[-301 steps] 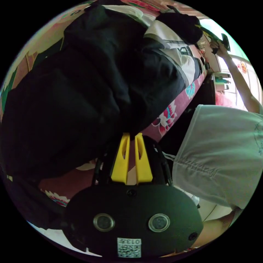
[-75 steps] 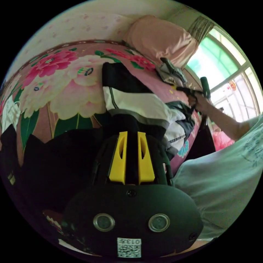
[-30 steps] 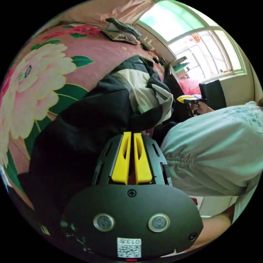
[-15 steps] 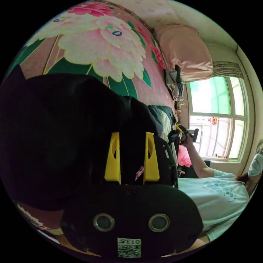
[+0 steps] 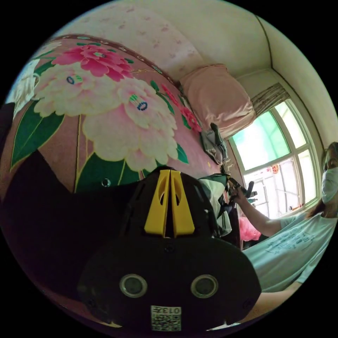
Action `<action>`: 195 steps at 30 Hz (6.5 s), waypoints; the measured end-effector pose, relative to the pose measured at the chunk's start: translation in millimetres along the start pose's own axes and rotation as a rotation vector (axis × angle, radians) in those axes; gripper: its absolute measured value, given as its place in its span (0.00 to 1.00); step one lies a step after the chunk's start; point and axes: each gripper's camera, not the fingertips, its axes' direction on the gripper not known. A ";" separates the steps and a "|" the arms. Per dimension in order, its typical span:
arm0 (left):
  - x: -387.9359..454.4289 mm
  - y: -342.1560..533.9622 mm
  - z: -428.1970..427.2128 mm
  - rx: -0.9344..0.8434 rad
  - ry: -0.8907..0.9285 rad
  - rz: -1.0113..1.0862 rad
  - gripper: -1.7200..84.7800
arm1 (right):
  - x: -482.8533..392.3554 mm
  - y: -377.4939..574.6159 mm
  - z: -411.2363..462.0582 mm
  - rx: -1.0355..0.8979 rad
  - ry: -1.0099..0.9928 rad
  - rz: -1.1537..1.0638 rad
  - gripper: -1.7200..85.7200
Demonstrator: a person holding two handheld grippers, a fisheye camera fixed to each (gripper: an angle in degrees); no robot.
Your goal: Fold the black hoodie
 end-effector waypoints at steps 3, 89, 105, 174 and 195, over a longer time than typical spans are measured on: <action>-17.9 12.7 24.9 -0.051 -0.053 -0.089 0.02 | 16.9 15.9 46.4 -0.153 0.051 0.094 0.04; 372.8 102.3 301.1 -0.551 -0.554 0.864 0.03 | -341.1 -55.5 35.7 -0.249 0.319 -0.453 0.03; 345.9 165.8 186.7 -0.303 -0.898 0.578 0.02 | -405.6 -109.9 0.2 -0.130 -0.006 -0.577 0.02; 359.8 348.9 156.5 -0.413 -0.425 0.697 0.08 | -562.3 -227.1 70.6 -0.770 -0.285 -1.113 0.02; 348.3 224.0 196.6 -0.451 -0.721 0.495 0.06 | -567.9 -117.7 60.7 -0.562 -0.176 -0.807 0.02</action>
